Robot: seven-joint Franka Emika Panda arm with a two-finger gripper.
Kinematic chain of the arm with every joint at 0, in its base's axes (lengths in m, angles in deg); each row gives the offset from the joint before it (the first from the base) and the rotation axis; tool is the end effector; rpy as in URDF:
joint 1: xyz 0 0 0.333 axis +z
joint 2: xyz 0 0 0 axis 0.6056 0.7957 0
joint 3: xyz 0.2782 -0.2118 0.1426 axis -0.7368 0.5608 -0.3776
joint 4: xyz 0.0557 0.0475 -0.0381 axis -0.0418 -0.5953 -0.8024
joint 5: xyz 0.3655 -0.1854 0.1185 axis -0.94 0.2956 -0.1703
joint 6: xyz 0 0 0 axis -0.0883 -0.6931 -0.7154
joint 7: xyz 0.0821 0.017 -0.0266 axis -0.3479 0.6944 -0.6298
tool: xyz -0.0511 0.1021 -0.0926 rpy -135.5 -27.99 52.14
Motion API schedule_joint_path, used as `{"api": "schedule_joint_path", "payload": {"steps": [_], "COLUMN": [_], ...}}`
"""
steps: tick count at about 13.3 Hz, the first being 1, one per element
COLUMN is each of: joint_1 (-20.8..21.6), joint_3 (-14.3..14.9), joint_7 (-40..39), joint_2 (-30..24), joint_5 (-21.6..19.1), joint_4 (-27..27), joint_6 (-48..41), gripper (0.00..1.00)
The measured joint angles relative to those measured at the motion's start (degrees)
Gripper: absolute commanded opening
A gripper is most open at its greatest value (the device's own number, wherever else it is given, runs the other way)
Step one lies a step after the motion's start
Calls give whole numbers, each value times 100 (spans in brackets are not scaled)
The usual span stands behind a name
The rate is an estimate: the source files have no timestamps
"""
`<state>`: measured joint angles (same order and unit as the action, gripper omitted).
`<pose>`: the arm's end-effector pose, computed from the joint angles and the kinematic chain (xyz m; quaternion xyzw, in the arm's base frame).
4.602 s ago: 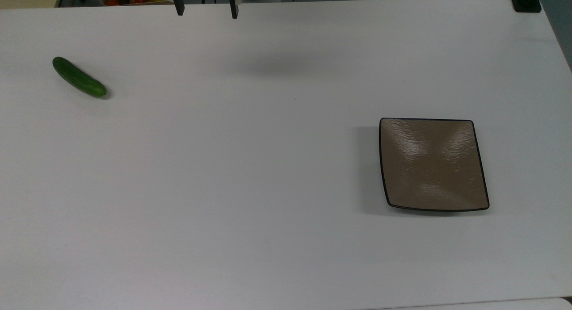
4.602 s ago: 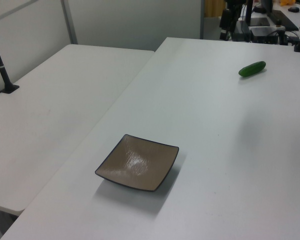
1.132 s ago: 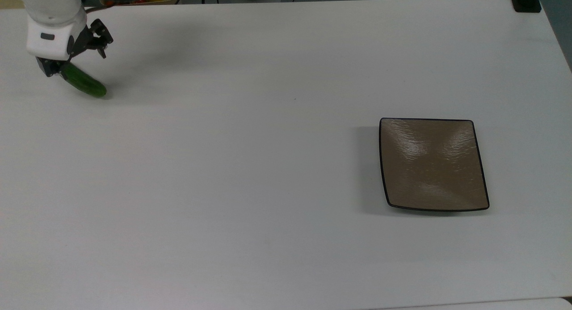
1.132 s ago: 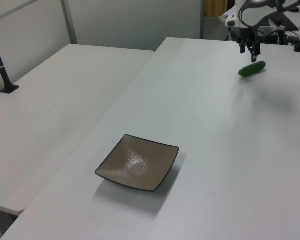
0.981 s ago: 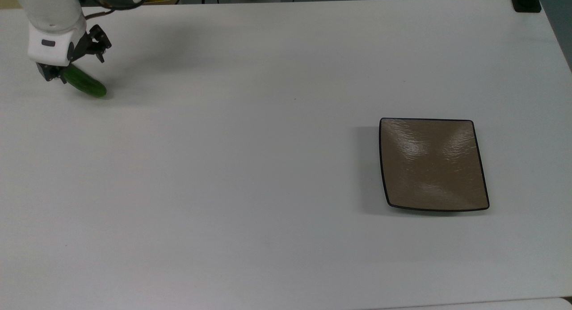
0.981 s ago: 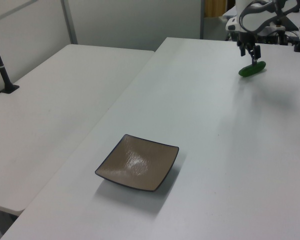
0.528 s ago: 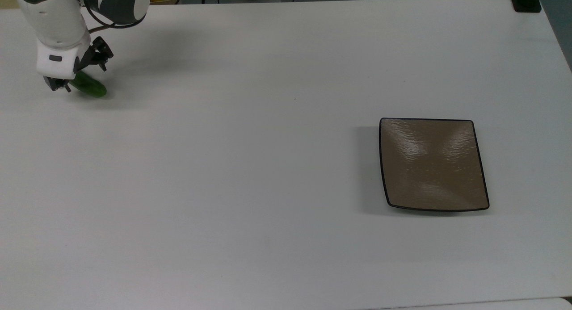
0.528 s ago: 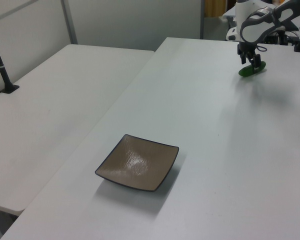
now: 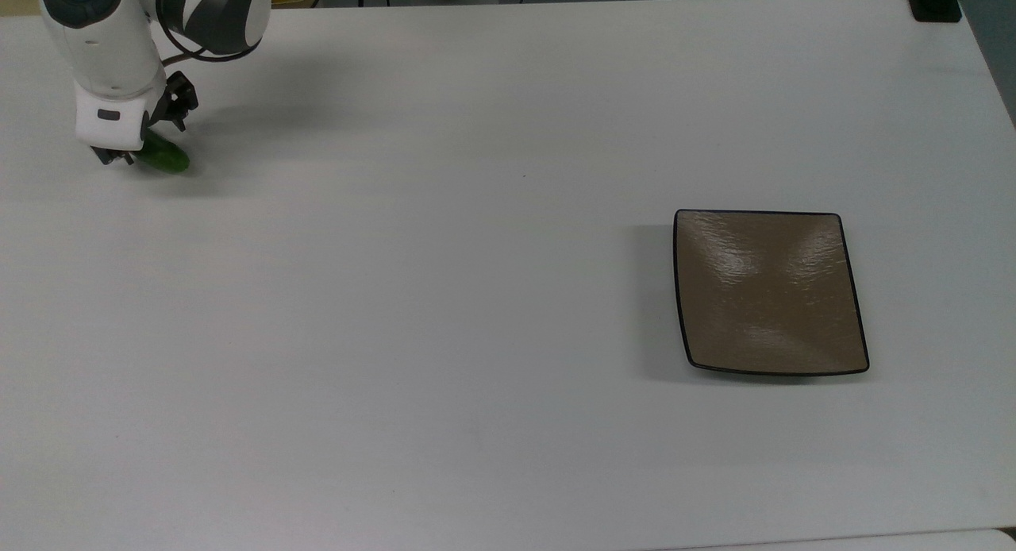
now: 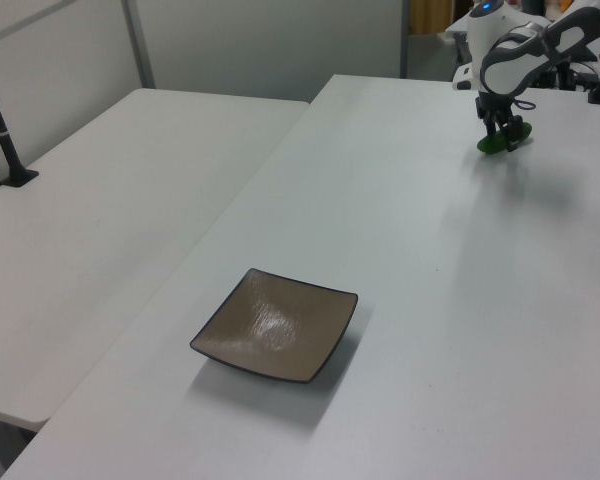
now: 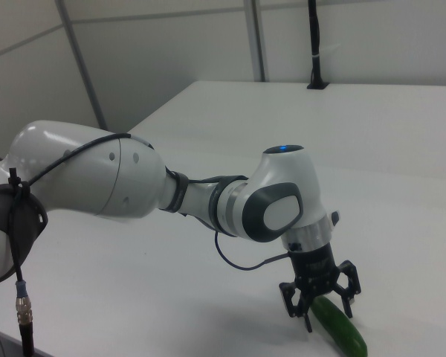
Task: Cucumber placed on a ceramic plate
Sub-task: 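Close the gripper around the middle of the cucumber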
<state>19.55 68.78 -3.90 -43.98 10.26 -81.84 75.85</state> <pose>0.6136 -0.3205 0.3067 0.8974 0.4120 -0.1248 0.0966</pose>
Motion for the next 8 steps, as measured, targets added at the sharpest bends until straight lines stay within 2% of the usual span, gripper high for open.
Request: {"api": "schedule_joint_path", "payload": {"steps": [2,5,7,8], "joint_1": [0,0,0,-1], "joint_3": [0,0,0,0], "joint_7": [0,0,0,0], "joint_2": [4,8,8,9], "joint_5": [1,2,31,37], "joint_4": [0,0,1,0], "joint_6": [0,0,1,1], "gripper": [51,27,7,4]}}
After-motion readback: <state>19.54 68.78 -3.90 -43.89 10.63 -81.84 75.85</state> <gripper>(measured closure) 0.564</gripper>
